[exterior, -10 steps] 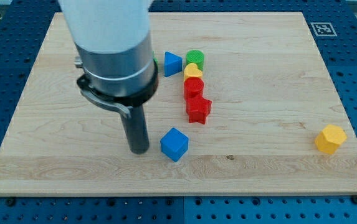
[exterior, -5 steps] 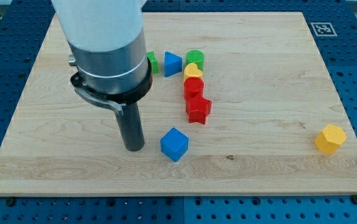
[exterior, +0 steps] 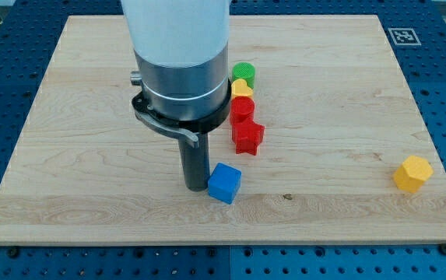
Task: Push blue cube towards bottom right of the red star
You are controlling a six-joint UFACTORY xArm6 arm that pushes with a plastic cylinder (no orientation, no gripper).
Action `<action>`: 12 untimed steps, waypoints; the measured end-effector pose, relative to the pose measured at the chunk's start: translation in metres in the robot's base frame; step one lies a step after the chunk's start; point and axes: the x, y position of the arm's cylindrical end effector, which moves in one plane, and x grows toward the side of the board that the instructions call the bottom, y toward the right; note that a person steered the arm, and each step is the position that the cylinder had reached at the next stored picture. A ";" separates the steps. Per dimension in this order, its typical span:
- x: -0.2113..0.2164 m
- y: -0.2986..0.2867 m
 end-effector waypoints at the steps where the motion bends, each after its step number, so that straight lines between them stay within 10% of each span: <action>1: 0.013 0.006; 12: 0.045 0.081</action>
